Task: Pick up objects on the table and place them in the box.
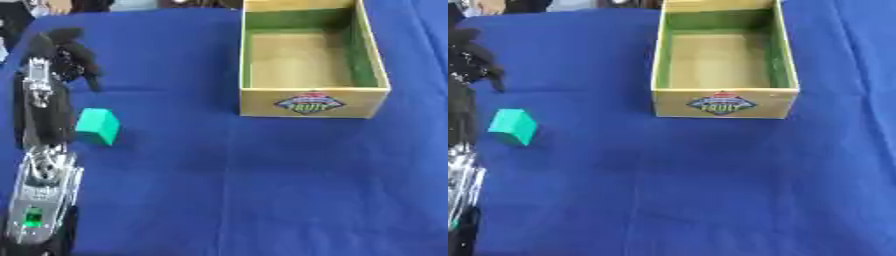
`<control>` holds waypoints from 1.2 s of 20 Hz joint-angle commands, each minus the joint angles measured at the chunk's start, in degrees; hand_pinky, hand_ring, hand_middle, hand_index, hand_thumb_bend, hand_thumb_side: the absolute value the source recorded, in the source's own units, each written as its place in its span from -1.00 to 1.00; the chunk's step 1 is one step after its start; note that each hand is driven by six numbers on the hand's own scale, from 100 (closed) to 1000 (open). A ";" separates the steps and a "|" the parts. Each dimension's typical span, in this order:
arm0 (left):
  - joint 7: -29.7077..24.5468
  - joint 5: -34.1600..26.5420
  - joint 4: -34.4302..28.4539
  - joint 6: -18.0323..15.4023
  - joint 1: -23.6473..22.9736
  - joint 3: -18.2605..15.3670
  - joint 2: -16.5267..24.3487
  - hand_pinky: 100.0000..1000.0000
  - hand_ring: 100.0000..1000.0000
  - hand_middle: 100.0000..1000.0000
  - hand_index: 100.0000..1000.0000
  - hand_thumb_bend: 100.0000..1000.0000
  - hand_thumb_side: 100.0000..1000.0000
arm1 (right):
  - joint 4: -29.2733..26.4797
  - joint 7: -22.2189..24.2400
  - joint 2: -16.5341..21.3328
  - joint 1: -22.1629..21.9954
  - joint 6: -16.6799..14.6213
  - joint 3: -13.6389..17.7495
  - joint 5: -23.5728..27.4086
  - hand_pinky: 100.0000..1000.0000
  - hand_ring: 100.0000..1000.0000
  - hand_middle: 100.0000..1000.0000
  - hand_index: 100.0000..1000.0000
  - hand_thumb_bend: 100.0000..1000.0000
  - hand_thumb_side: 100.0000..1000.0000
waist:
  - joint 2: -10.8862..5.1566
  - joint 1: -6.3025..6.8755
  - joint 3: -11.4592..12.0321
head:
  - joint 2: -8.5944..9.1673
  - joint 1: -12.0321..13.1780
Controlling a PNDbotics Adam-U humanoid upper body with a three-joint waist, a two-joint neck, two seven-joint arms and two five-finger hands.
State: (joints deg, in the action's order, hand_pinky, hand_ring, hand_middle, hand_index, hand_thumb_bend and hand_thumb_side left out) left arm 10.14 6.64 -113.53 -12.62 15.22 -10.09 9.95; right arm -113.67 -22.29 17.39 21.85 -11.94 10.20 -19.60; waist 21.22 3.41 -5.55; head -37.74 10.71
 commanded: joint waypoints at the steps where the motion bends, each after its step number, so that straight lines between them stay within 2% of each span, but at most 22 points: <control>1: 0.08 -0.03 -1.06 -0.27 0.36 -0.55 0.20 -0.66 -0.32 -0.22 0.35 -1.00 0.93 | -0.92 0.14 0.51 0.38 0.01 0.23 -0.51 0.43 0.56 0.36 0.53 -1.00 0.83 | -0.92 -0.12 0.11 | 0.28 -0.01; 8: 0.02 -0.07 -1.06 -0.26 0.52 -0.52 0.25 -0.66 -0.32 -0.22 0.35 -1.00 0.93 | -0.92 0.22 0.51 0.48 -0.03 0.20 -0.53 0.43 0.56 0.36 0.53 -1.00 0.83 | -1.01 -0.25 0.22 | 0.75 -0.15; 11: 0.13 0.82 -1.06 -0.33 0.72 -0.95 1.76 -0.64 -0.28 -0.17 0.40 -1.00 0.90 | -0.92 0.33 0.53 0.42 0.04 0.17 -0.53 0.43 0.56 0.36 0.53 -1.00 0.83 | -1.09 -0.24 0.26 | 0.89 -0.17; 12: 0.37 2.75 -1.06 -0.25 0.84 -1.78 3.60 -0.62 -0.25 -0.14 0.44 -1.00 0.86 | -0.92 0.37 0.61 0.34 0.09 0.18 -0.55 0.43 0.56 0.36 0.53 -1.00 0.83 | -1.16 -0.22 0.35 | 0.87 -0.32; 14: 0.20 10.38 -1.06 0.71 0.58 -3.67 8.87 -0.56 -0.18 -0.04 0.53 -1.00 0.79 | -0.92 0.41 0.86 0.19 0.14 0.20 -0.60 0.43 0.56 0.36 0.53 -1.00 0.83 | -1.34 -0.02 0.54 | 0.75 -0.52; 16: -1.88 19.13 -1.06 2.75 -0.38 -4.54 14.21 -0.49 -0.07 0.09 0.63 -1.00 0.84 | -0.92 0.44 1.06 0.07 0.18 0.17 -0.63 0.43 0.56 0.36 0.53 -1.00 0.83 | -1.46 0.27 0.60 | 0.78 -0.86; 18: -6.68 27.35 -1.06 5.19 -1.68 -4.51 19.94 -0.37 0.07 0.24 0.75 -0.93 0.94 | -0.92 0.49 1.25 0.01 0.19 0.12 -0.66 0.43 0.56 0.36 0.53 -1.00 0.83 | -1.54 0.51 0.53 | 0.77 -1.34; 20: -12.88 33.53 -1.06 6.43 -2.79 -3.75 25.38 -0.23 0.22 0.37 0.85 -0.79 1.00 | -0.92 0.55 1.45 -0.02 0.20 0.07 -0.67 0.43 0.56 0.36 0.53 -1.00 0.83 | -1.62 0.68 0.42 | 0.70 -1.78; 21: -16.06 35.84 -1.06 6.55 -3.11 -3.33 27.85 -0.12 0.33 0.45 0.89 -0.62 1.00 | -0.92 0.59 1.52 -0.03 0.20 0.03 -0.67 0.43 0.56 0.36 0.53 -1.00 0.83 | -1.65 0.73 0.35 | 0.69 -1.92; 23: -21.50 38.80 -1.06 5.89 -3.27 -2.62 32.21 -0.05 0.38 0.48 0.90 -0.52 1.00 | -0.92 0.68 1.67 -0.06 0.19 -0.04 -0.65 0.43 0.56 0.36 0.53 -1.00 0.84 | -1.72 0.75 0.23 | 0.67 -2.12; 24: -23.65 39.43 -1.06 5.52 -3.32 -2.26 34.23 -0.02 0.42 0.50 0.91 -0.35 1.00 | -0.92 0.70 1.74 -0.07 0.19 -0.06 -0.64 0.43 0.56 0.36 0.53 -1.00 0.84 | -1.76 0.77 0.19 | 0.64 -2.16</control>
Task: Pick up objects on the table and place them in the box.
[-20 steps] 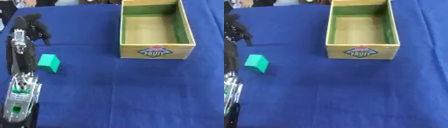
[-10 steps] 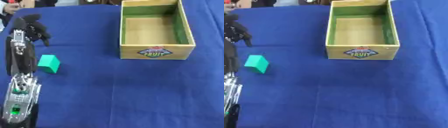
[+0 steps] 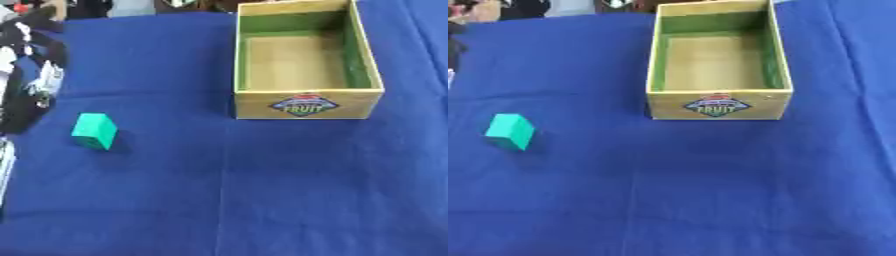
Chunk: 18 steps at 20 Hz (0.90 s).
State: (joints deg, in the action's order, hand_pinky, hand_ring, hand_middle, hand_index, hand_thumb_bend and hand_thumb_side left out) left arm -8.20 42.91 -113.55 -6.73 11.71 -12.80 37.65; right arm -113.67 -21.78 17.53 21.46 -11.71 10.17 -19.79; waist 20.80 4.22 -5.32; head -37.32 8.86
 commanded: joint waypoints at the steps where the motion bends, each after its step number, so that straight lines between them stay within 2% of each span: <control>1: -7.25 3.35 -1.04 -0.59 0.16 0.78 8.24 0.03 0.46 0.54 0.95 -0.06 1.00 | -0.92 0.22 1.67 0.30 -0.04 -0.04 -0.43 0.43 0.56 0.36 0.53 -1.00 0.84 | -1.37 -0.01 -0.06 | 0.21 -0.31; 2: -9.71 3.23 -0.90 -0.70 0.05 1.38 10.22 0.08 0.50 0.56 0.99 0.22 1.00 | -0.92 0.26 1.75 0.29 -0.04 -0.08 -0.41 0.43 0.56 0.36 0.53 -1.00 0.84 | -1.40 0.03 -0.11 | 0.24 -0.27; 5: -17.04 1.32 0.69 -0.70 0.53 3.03 14.85 0.17 0.56 0.60 1.00 0.75 1.00 | -0.92 0.39 1.89 0.19 -0.06 -0.18 -0.35 0.43 0.56 0.36 0.53 -1.00 0.83 | -1.52 0.21 -0.17 | 0.14 -0.15; 7: -21.20 0.39 2.44 -0.85 1.06 4.24 17.64 0.24 0.61 0.64 1.00 0.91 1.00 | -0.92 0.48 1.97 0.06 -0.04 -0.24 -0.33 0.43 0.56 0.36 0.53 -1.00 0.83 | -1.56 0.36 -0.16 | 0.12 -0.14; 10: -25.98 0.38 5.19 -1.12 1.91 5.82 20.36 0.34 0.66 0.70 1.00 1.00 1.00 | -0.92 0.56 2.10 -0.06 0.00 -0.31 -0.27 0.43 0.56 0.35 0.53 -1.00 0.83 | -1.59 0.51 -0.07 | 0.13 -0.10; 14: -31.37 1.73 8.28 -2.20 3.55 7.78 22.37 0.45 0.72 0.78 1.00 1.00 0.76 | -0.92 0.74 2.16 -0.22 0.02 -0.45 -0.17 0.43 0.56 0.35 0.53 -1.00 0.83 | -1.60 0.73 -0.20 | 0.22 0.02; 17: -34.30 3.35 10.30 -3.14 5.12 9.29 23.42 0.46 0.72 0.79 1.00 0.92 0.66 | -0.92 0.91 2.16 -0.31 0.03 -0.59 -0.08 0.43 0.56 0.35 0.53 -1.00 0.83 | -1.61 0.89 -0.49 | 0.19 0.31; 18: -35.15 3.99 11.11 -3.31 5.77 9.76 23.74 0.47 0.72 0.79 1.00 0.82 0.63 | -0.92 0.98 2.17 -0.35 0.02 -0.64 -0.05 0.43 0.56 0.35 0.53 -1.00 0.83 | -1.61 0.94 -0.58 | 0.15 0.47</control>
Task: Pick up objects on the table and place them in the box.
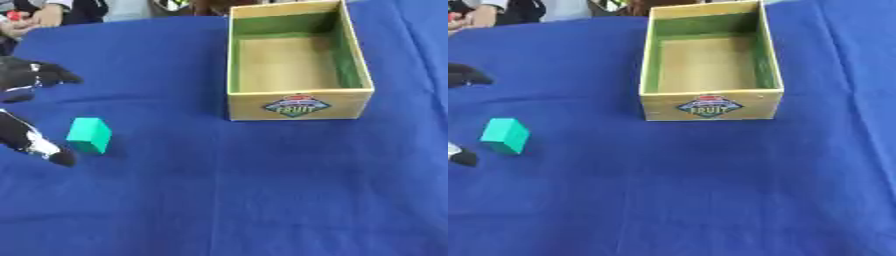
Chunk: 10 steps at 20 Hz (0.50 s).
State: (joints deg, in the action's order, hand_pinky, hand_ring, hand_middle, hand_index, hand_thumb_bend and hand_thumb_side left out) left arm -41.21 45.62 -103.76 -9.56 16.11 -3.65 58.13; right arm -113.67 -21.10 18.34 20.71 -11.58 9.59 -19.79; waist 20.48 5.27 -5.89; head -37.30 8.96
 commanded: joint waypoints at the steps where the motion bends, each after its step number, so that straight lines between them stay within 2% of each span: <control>1: -2.89 1.80 2.13 -0.71 2.07 1.15 3.40 0.45 0.70 0.78 1.00 0.77 0.62 | -0.92 0.37 1.36 0.37 -0.11 -0.11 -0.01 0.43 0.56 0.35 0.53 -1.00 0.83 | -1.28 -0.07 -0.11 | 0.13 0.51; 7: -3.55 2.06 7.52 -2.47 6.23 3.86 2.82 0.32 0.62 0.69 1.00 0.60 0.57 | -0.92 0.67 1.31 0.26 -0.12 -0.28 0.15 0.44 0.57 0.35 0.53 -1.00 0.83 | -1.08 0.01 -0.59 | 0.03 1.12; 10: -2.78 1.78 10.57 -3.65 7.98 4.97 2.12 0.22 0.56 0.61 0.97 0.42 0.50 | -0.92 0.75 1.30 0.28 -0.14 -0.33 0.22 0.44 0.57 0.35 0.53 -1.00 0.83 | -0.83 0.04 -0.91 | 0.01 1.39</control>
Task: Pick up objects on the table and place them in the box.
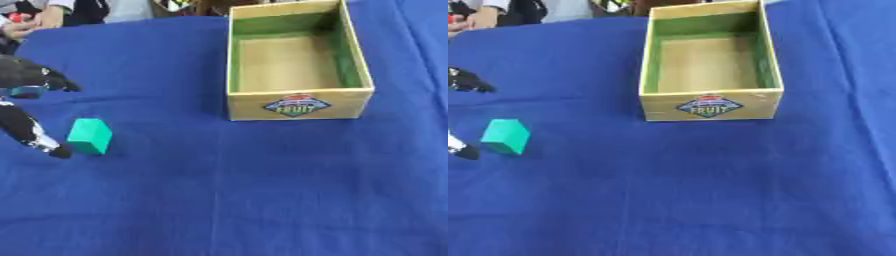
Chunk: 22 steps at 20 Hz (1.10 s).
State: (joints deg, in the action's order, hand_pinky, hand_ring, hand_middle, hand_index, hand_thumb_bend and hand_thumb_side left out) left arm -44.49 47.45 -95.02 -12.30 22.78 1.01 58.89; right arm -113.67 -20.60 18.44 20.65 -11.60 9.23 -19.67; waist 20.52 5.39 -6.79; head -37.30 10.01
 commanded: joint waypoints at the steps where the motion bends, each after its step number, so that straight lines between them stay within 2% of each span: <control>1: 0.81 -0.12 2.77 -1.28 1.77 0.61 1.15 0.22 0.55 0.61 0.96 0.40 0.49 | -0.92 0.26 1.18 0.34 -0.12 0.02 0.13 0.44 0.57 0.35 0.53 -1.00 0.83 | -0.79 -0.06 -0.09 | 0.00 0.43; 7: 0.25 -1.49 6.78 -2.73 2.61 2.04 0.23 0.18 0.52 0.58 0.94 0.30 0.41 | -0.92 0.28 1.12 0.39 -0.09 0.02 0.20 0.44 0.57 0.35 0.53 -1.00 0.83 | -0.33 -0.01 -0.30 | 0.12 0.76; 13: -0.01 -1.65 9.90 -3.45 3.29 3.09 -0.87 0.09 0.44 0.47 0.87 0.23 0.39 | -0.92 0.31 0.97 0.46 -0.13 0.01 0.31 0.44 0.57 0.35 0.53 -1.00 0.83 | -0.15 -0.07 -0.62 | 0.27 1.05; 17: 1.70 -1.37 10.69 -3.99 3.72 3.41 -1.86 0.01 0.38 0.40 0.81 0.12 0.39 | -0.92 0.30 0.84 0.44 -0.09 0.04 0.36 0.44 0.58 0.35 0.53 -1.00 0.83 | -0.06 -0.15 -0.72 | 0.36 1.23; 18: 2.45 -1.11 10.84 -4.08 3.85 3.43 -2.12 -0.05 0.35 0.38 0.78 0.04 0.39 | -0.92 0.31 0.80 0.44 -0.08 0.04 0.37 0.44 0.58 0.35 0.53 -1.00 0.83 | -0.04 -0.17 -0.72 | 0.37 1.33; 22: 6.33 0.75 12.49 -4.21 4.44 3.53 -3.69 -0.11 0.32 0.39 0.79 -0.07 0.41 | -0.92 0.38 0.64 0.43 -0.04 0.03 0.42 0.44 0.58 0.35 0.53 -1.00 0.83 | 0.03 -0.27 -0.70 | 0.47 1.64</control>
State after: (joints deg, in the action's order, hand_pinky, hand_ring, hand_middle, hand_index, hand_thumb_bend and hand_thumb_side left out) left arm -39.39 47.54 -82.75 -16.48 26.37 4.81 53.97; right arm -113.67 -20.38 18.42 20.66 -11.59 9.12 -19.47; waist 21.51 5.28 -7.50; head -37.23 11.37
